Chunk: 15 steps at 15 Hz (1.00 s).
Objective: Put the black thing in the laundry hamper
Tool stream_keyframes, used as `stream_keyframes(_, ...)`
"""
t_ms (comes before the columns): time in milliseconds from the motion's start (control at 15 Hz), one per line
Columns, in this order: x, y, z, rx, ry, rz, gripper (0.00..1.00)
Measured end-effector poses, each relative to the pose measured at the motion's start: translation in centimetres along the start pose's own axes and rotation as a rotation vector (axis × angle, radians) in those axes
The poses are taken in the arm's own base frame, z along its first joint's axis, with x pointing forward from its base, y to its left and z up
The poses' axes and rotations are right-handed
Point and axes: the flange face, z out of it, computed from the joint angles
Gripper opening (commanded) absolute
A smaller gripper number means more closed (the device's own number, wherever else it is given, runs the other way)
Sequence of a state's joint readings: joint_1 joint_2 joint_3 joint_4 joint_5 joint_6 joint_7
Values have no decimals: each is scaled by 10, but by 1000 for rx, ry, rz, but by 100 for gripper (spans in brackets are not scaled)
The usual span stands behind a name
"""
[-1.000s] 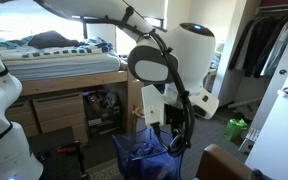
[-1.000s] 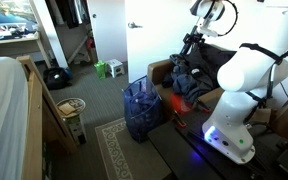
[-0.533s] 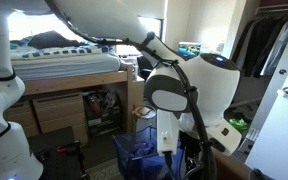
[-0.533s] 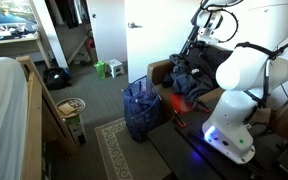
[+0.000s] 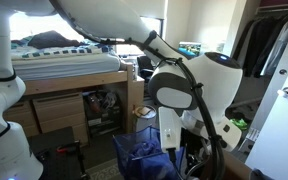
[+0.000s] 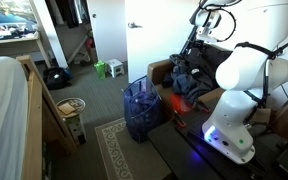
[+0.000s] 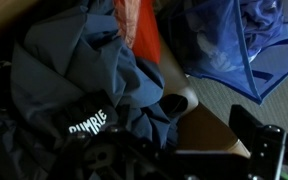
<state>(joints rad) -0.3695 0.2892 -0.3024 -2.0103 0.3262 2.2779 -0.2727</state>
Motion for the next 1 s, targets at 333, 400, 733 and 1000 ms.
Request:
stream_keyframes(333,5,36,8,57,-102,37,100)
stream_keyframes(400,7,45,10,66,-127,41,100)
stream_keyframes(733,20,79,29,92,-261,48,100)
stream_keyframes(1000,34,85,45,96,-302,34,100)
